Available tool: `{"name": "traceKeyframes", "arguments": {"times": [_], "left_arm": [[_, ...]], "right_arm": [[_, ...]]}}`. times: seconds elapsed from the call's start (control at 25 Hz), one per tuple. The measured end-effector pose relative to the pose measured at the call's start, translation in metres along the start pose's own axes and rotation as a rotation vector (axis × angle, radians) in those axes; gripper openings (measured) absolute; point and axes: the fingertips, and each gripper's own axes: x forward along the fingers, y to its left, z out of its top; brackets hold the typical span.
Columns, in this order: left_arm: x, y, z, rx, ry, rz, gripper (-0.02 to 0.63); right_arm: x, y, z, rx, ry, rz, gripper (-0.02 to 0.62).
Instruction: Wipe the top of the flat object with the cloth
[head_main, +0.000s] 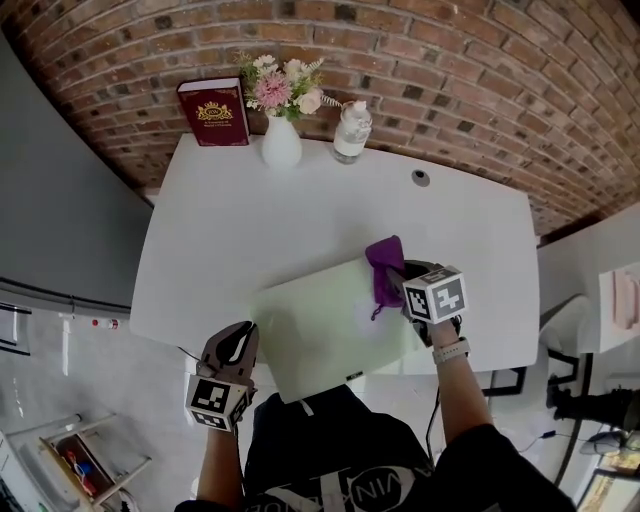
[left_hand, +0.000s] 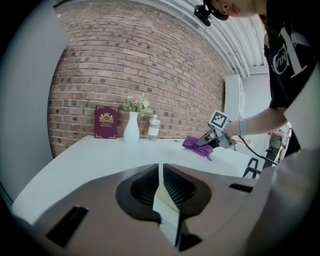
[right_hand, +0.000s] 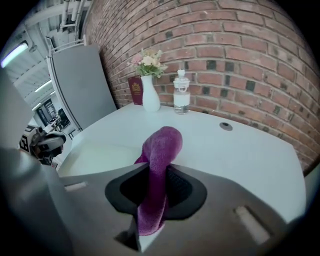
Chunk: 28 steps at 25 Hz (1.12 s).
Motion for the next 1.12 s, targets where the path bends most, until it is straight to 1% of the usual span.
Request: {"name": "traceKeyframes", "arguments": {"times": [0.08, 0.2, 0.24, 0.28, 0.32, 0.4, 0.44, 0.52, 0.68, 0.92, 1.04, 1.12], "left_arm": [[-0.002, 0.000, -0.003, 0.000, 0.009, -0.004, 0.031], [-0.007, 0.002, -0.012, -0.003, 0.038, -0.013, 0.031], [-0.008, 0.003, -0.014, -0.004, 0.045, -0.016, 0.031], [-0.008, 0.005, -0.014, -0.002, 0.045, -0.020, 0.031], [-0.009, 0.006, -0.013, 0.004, 0.044, -0.023, 0.031], [-0.012, 0.010, -0.012, 0.017, 0.043, -0.028, 0.031], [-0.015, 0.012, -0.011, 0.019, 0.040, -0.030, 0.031], [-0.020, 0.015, -0.011, 0.015, 0.032, -0.035, 0.031], [-0.032, 0.017, -0.012, 0.013, 0.020, -0.052, 0.031], [-0.053, 0.017, -0.022, 0.011, 0.008, -0.070, 0.031], [-0.066, 0.018, -0.028, 0.011, 0.009, -0.051, 0.031], [-0.075, 0.019, -0.028, 0.009, 0.005, -0.030, 0.031]], "right_arm": [[-0.006, -0.014, 0.002, 0.001, -0.019, -0.067, 0.069], [-0.026, -0.024, 0.009, -0.033, -0.091, -0.205, 0.069], [-0.034, -0.020, 0.013, -0.034, -0.126, -0.220, 0.069], [-0.041, -0.012, 0.018, -0.021, -0.165, -0.210, 0.069], [-0.048, 0.001, 0.022, 0.004, -0.203, -0.177, 0.069], [-0.058, 0.035, 0.031, 0.064, -0.265, -0.077, 0.069], [-0.061, 0.055, 0.033, 0.079, -0.281, -0.030, 0.069], [-0.064, 0.095, 0.035, 0.060, -0.286, 0.046, 0.069], [-0.056, 0.174, 0.032, -0.022, -0.256, 0.165, 0.069], [-0.043, 0.270, 0.016, -0.030, -0.212, 0.327, 0.069], [-0.030, 0.306, -0.004, -0.047, -0.142, 0.402, 0.069], [-0.019, 0.318, -0.021, -0.069, -0.077, 0.428, 0.069]]}}
